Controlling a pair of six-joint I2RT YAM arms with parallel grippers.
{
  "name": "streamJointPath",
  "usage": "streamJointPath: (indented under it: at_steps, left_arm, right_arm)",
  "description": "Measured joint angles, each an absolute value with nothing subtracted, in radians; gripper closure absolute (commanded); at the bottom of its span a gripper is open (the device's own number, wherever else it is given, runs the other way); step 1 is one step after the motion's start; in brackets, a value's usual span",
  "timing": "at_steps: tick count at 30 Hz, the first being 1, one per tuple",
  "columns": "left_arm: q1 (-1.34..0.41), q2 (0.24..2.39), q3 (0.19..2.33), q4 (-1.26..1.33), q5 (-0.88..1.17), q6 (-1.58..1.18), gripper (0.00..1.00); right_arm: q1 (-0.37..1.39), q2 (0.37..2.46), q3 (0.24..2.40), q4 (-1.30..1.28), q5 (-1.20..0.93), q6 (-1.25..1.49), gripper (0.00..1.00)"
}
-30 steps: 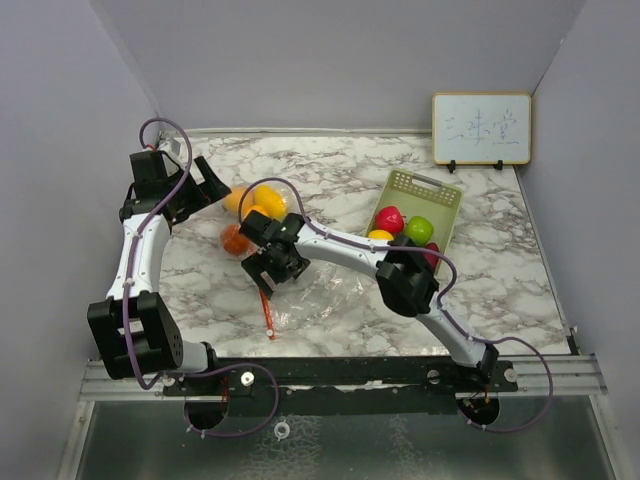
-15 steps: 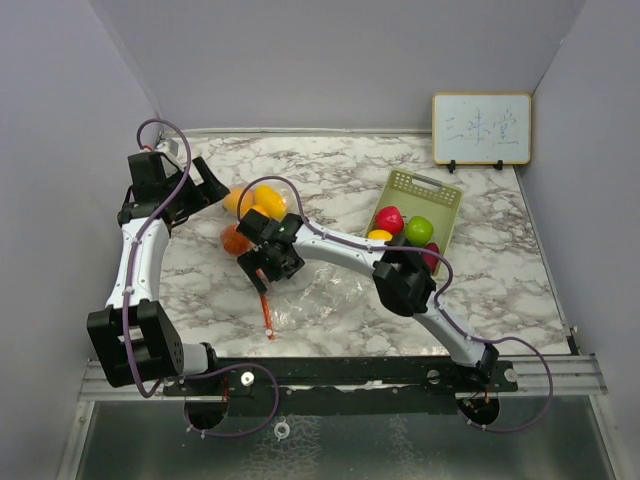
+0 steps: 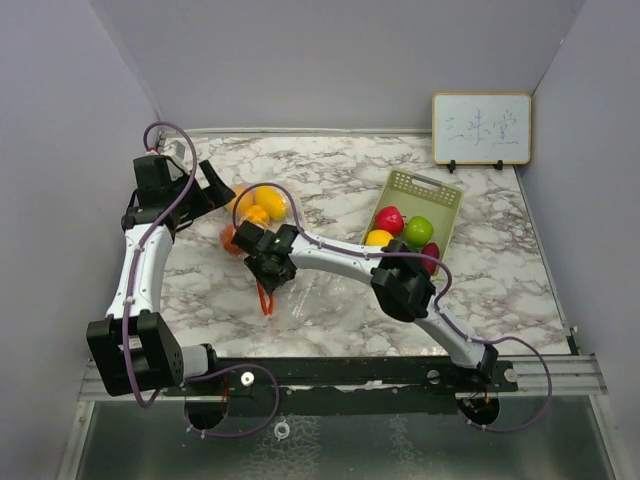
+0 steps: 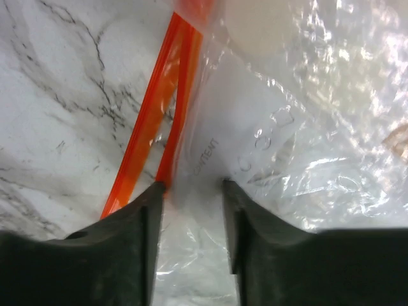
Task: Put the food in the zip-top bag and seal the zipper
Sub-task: Pick up the zipper food storage bag at the center of the board, then open the zipper of the food storage bag at the center of the board.
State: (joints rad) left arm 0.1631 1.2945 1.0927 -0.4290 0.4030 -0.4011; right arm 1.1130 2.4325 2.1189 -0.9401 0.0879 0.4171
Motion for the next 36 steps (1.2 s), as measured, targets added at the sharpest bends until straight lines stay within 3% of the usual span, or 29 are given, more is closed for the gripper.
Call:
streamJointPath:
  at_steps: [2, 7, 13, 22, 30, 36]
  left_arm:
    - [0.155, 1.285, 1.087, -0.429, 0.405, -0.401, 0.02]
    - [0.147, 1.276, 1.083, -0.429, 0.429, -0.401, 0.01]
    - [0.148, 1.276, 1.071, -0.373, 0.569, -0.443, 0.01]
    - [0.15, 1.276, 1.026, -0.131, 0.833, -0.672, 0.17]
    - [0.151, 1.281, 1.021, 0.025, 0.909, -0.848, 0.16]
    - [0.146, 1.315, 0.987, 0.27, 0.92, -1.044, 0.19]
  right_arm:
    - [1.113, 2.399, 2.059, -0.917, 0.109, 0.423, 0.9]
    - [1.106, 2.327, 1.945, -0.881, 0.138, 0.43, 0.97]
    - [1.048, 2.251, 1.892, -0.893, 0.115, 0.405, 0.98]
    - [0.85, 2.003, 1.963, -0.88, 0.04, 0.379, 0.98]
    - [0.816, 1.95, 2.151, -0.862, 0.067, 0.276, 0.98]
    - [0.816, 1.943, 2.153, -0.827, 0.07, 0.225, 0.98]
